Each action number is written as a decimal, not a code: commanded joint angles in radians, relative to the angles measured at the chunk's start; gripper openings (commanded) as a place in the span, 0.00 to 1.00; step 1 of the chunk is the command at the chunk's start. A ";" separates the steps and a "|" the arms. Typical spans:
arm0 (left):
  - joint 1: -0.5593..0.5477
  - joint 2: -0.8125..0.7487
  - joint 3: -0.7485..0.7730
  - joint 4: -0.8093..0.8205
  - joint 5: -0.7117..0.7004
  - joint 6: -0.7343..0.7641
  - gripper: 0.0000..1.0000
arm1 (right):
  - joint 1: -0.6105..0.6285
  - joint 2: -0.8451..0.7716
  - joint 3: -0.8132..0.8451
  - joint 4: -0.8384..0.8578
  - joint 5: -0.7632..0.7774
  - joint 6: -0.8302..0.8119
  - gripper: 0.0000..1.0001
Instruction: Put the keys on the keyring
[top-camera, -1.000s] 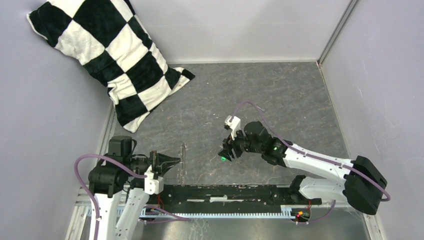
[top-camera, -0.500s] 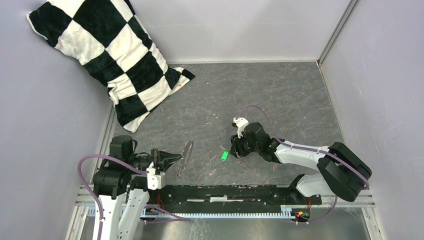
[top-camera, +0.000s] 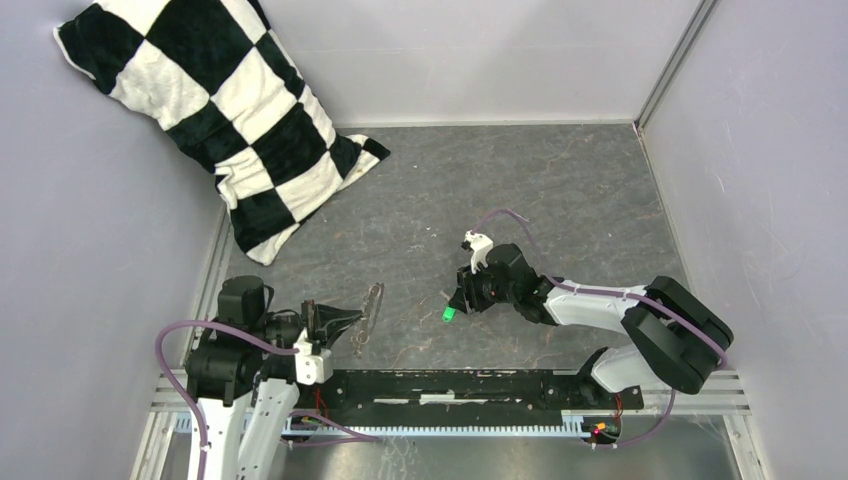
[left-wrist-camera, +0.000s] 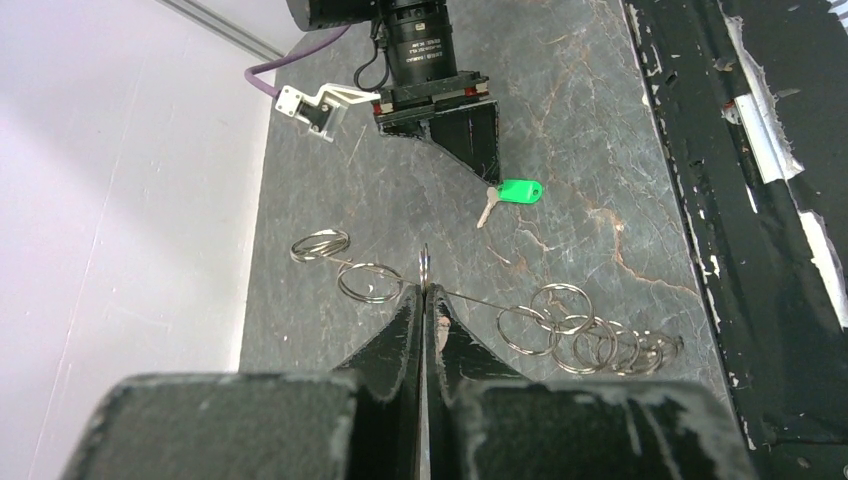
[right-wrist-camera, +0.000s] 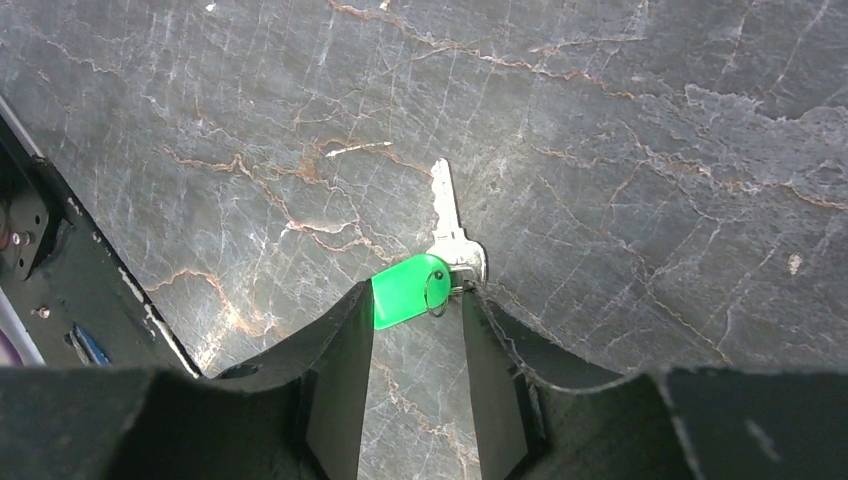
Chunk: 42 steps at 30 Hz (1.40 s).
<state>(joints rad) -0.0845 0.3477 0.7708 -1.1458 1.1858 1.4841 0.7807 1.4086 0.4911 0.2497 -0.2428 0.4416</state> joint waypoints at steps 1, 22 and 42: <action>0.002 -0.014 0.003 0.037 0.010 -0.045 0.02 | 0.001 0.007 0.005 0.034 0.029 -0.018 0.43; 0.002 -0.009 0.015 0.037 0.006 -0.061 0.02 | 0.002 0.063 0.008 0.070 0.005 -0.042 0.23; 0.003 0.025 0.048 0.039 0.056 -0.129 0.02 | 0.007 -0.179 0.018 0.106 -0.075 -0.350 0.01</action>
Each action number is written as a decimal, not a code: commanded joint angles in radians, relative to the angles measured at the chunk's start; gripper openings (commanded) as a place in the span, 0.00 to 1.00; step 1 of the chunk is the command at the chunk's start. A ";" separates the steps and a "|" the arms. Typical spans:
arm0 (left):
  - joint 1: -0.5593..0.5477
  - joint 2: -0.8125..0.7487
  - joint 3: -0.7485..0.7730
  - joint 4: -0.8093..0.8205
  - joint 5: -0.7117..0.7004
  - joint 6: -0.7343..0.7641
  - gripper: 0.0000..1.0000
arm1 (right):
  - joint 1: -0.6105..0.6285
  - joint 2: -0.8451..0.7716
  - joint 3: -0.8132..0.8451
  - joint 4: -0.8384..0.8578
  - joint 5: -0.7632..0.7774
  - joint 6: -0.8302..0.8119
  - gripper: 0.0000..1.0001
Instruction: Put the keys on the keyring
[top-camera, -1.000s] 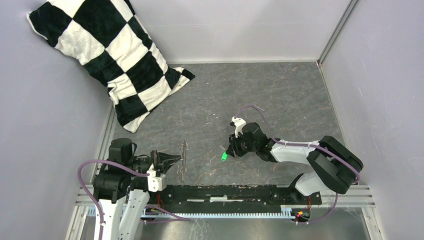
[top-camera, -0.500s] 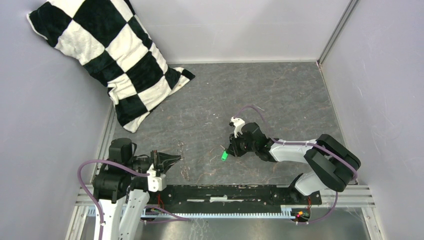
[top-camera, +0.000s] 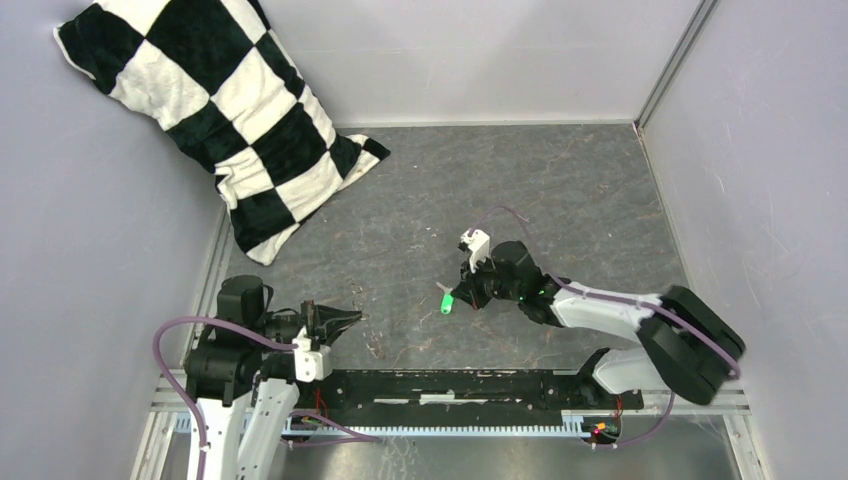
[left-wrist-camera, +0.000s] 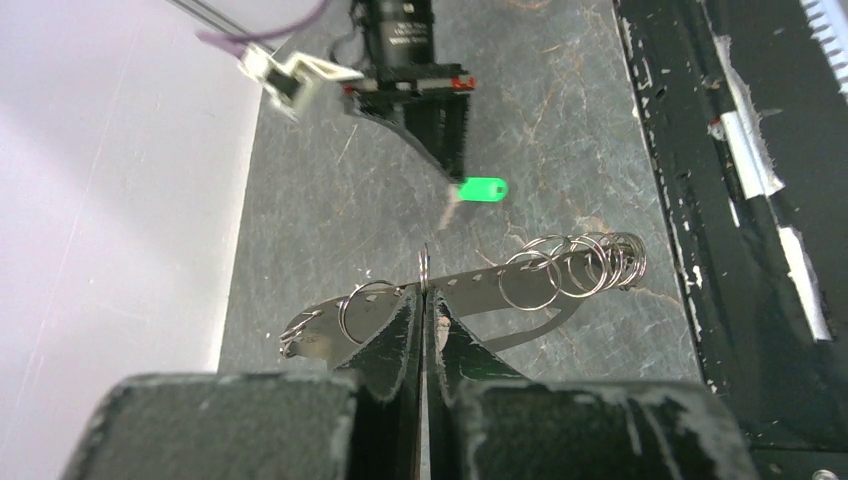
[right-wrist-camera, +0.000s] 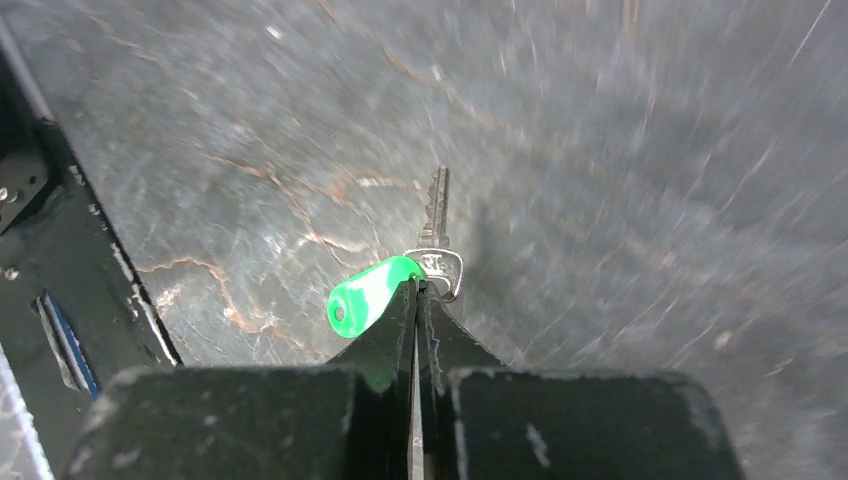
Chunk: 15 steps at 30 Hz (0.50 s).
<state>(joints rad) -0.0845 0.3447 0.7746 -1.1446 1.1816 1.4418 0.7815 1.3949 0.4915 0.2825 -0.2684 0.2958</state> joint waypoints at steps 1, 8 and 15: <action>0.003 0.044 0.049 0.038 0.079 -0.104 0.02 | 0.008 -0.202 0.026 0.062 -0.064 -0.276 0.01; 0.003 0.164 0.056 0.034 0.177 -0.201 0.02 | 0.059 -0.356 0.170 -0.175 -0.204 -0.697 0.01; 0.002 0.239 0.073 0.037 0.248 -0.231 0.02 | 0.274 -0.381 0.321 -0.373 -0.090 -0.995 0.01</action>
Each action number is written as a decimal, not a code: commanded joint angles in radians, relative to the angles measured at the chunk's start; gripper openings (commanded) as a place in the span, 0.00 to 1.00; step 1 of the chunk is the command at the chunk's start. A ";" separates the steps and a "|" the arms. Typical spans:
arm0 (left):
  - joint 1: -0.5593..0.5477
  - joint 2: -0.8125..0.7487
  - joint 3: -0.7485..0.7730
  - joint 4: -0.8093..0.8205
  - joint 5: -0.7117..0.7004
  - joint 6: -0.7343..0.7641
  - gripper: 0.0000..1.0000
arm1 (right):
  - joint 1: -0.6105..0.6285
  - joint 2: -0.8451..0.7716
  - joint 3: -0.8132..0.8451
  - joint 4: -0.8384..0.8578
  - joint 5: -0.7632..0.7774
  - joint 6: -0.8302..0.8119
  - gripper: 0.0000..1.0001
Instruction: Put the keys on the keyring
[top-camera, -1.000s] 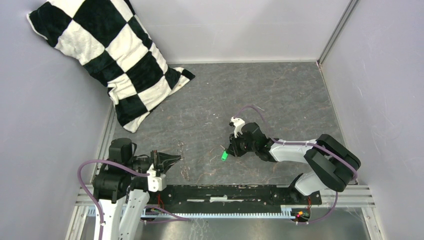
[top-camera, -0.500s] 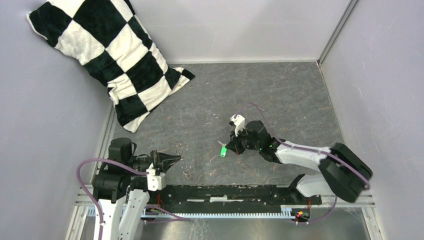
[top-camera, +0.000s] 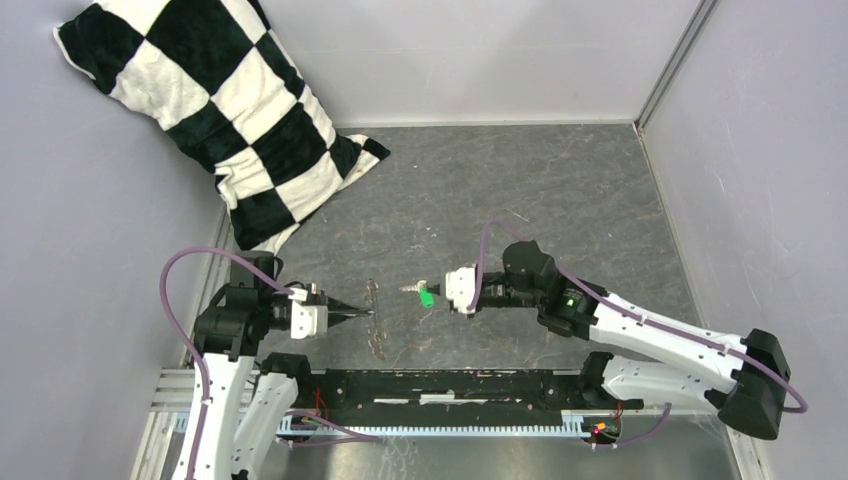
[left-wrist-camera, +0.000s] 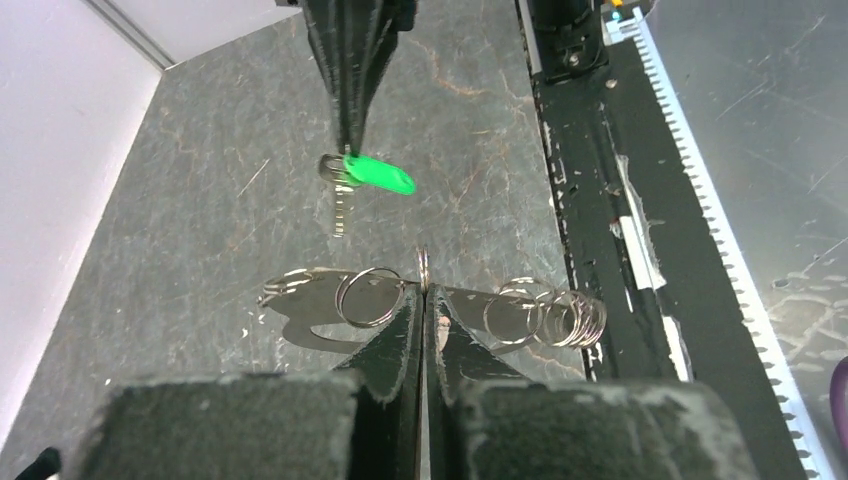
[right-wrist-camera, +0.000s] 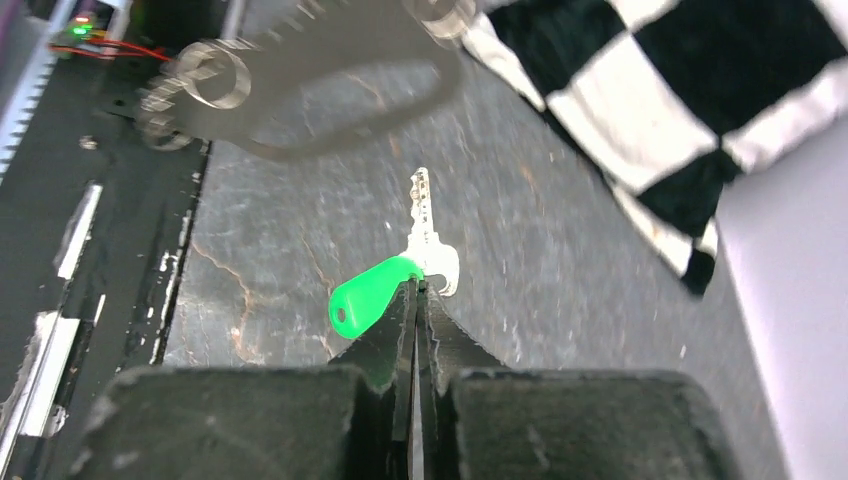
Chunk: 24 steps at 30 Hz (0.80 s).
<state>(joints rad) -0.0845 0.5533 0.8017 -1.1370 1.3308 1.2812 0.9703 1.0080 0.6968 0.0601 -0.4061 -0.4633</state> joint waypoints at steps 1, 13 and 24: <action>0.002 0.032 0.047 0.029 0.103 -0.075 0.02 | 0.104 0.018 0.140 -0.174 0.054 -0.246 0.01; 0.000 -0.037 0.001 0.030 0.064 -0.067 0.02 | 0.206 0.158 0.331 -0.332 0.066 -0.281 0.01; 0.000 -0.030 0.025 0.030 0.048 -0.072 0.02 | 0.197 0.139 -0.012 -0.167 0.141 -0.049 0.01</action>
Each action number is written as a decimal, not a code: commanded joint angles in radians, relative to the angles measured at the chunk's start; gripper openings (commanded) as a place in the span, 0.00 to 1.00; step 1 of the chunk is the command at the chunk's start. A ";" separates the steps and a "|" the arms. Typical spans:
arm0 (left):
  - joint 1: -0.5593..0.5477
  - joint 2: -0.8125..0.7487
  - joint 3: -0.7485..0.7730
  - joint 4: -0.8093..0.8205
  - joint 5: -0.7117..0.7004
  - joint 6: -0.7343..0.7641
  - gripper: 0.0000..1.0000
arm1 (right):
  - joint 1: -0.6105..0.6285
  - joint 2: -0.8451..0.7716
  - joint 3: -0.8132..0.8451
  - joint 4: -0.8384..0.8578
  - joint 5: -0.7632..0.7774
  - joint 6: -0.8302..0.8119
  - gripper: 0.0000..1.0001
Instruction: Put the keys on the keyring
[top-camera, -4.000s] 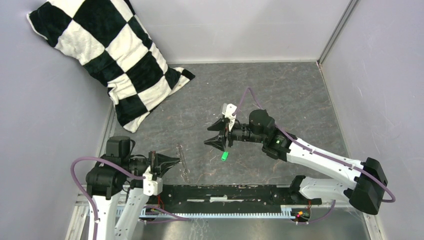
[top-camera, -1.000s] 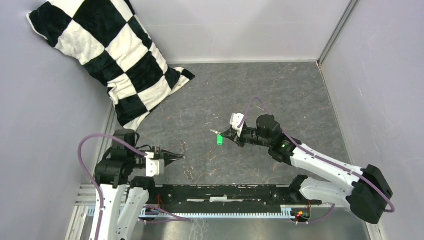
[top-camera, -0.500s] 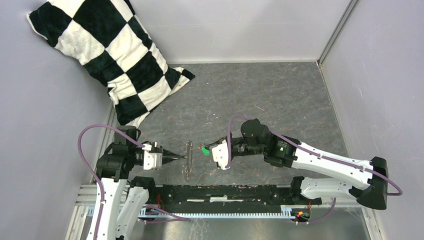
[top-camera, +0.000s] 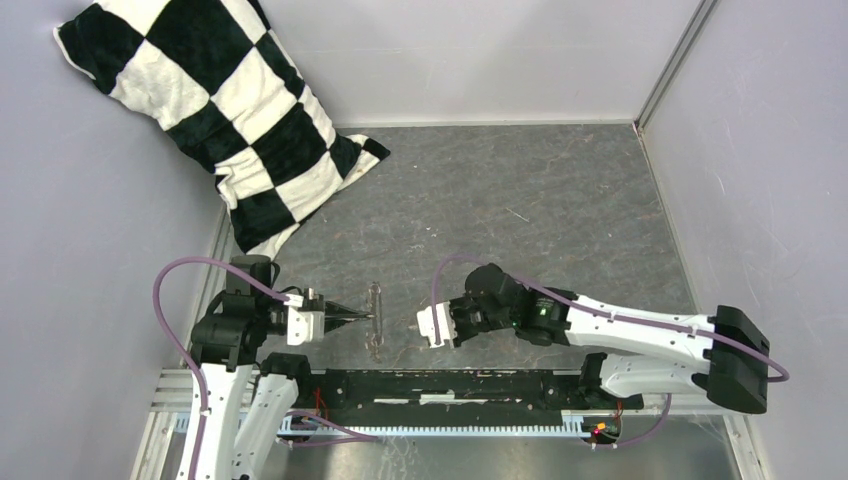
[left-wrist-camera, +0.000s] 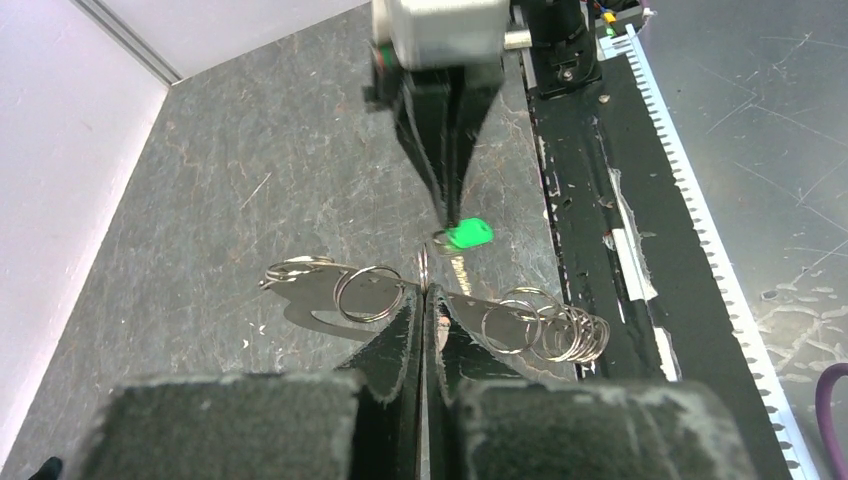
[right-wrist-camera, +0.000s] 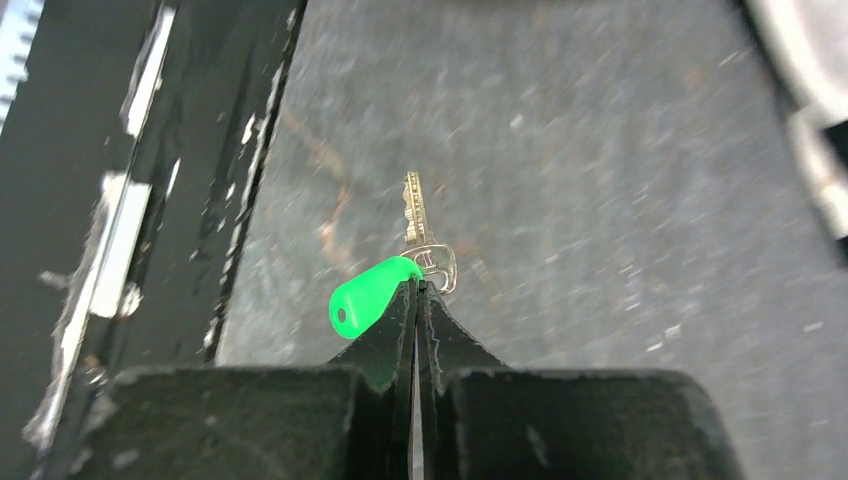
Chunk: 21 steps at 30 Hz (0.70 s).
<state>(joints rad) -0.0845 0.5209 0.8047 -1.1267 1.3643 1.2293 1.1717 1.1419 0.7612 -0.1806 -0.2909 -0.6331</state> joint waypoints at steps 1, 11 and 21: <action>0.000 0.004 0.024 0.019 0.014 -0.018 0.02 | -0.004 0.009 -0.120 0.107 0.012 0.142 0.00; 0.000 0.012 0.047 0.019 0.003 -0.025 0.02 | -0.027 0.020 -0.367 0.385 0.026 0.110 0.05; 0.001 -0.001 0.041 0.018 -0.005 -0.036 0.02 | -0.110 0.027 -0.378 0.432 0.022 0.180 0.40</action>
<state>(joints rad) -0.0845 0.5293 0.8154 -1.1267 1.3518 1.2259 1.0737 1.2144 0.3805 0.1738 -0.2745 -0.4759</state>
